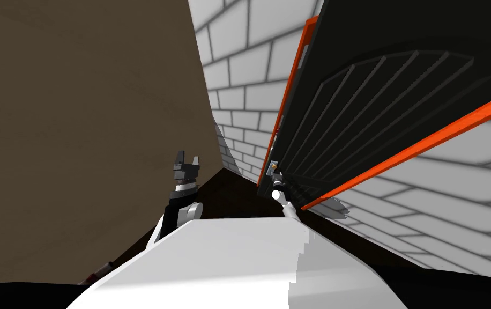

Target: Pull the door open

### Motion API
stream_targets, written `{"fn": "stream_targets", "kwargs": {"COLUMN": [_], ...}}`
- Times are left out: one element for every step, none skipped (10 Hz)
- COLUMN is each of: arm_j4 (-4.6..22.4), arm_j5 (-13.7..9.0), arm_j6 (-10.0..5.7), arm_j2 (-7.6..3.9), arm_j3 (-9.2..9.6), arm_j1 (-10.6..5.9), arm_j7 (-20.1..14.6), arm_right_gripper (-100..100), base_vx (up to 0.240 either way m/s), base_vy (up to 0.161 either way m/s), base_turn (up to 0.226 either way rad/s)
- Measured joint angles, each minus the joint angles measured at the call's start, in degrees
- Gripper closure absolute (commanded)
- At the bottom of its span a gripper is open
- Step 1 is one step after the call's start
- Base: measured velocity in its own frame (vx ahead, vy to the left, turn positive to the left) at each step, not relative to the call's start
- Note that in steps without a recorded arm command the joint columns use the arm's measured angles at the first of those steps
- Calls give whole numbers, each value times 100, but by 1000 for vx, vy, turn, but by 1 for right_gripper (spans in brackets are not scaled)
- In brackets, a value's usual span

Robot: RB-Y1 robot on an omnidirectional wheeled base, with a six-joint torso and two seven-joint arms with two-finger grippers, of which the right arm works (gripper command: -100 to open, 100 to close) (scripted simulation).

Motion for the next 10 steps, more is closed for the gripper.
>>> {"fn": "stream_targets", "kwargs": {"arm_j4": [100,152,131,243,260,251,248,251,255,257], "arm_j5": [-34,-72,-128,-132,-131,-133,-133,-132,-132,-133], "arm_j6": [-39,-74,-49,-127,-156,-142,-133,-124,-118,-115], "arm_j2": [-123,-254,-390,-466,-472,-475,-478,-477,-473,-471], "arm_j3": [-45,-99,-194,-190,-186,-197,-201,-198,-194,-192], "arm_j1": [-31,-9,29,27,24,25,25,28,33,36], "arm_j7": [-99,-209,-294,-392,-416,-403,-395,-389,-388,-389], "arm_right_gripper": [-100,-100,-100,-100,100,100,100,100,100,100], "base_vx": [186,195,164,68,-6,-25,-23,-14,-6,0], "base_vy": [-2,-17,-19,-8,-2,-5,-2,1,2,0], "base_turn": [202,174,125,22,-28,-13,17,3,-3,0]}}
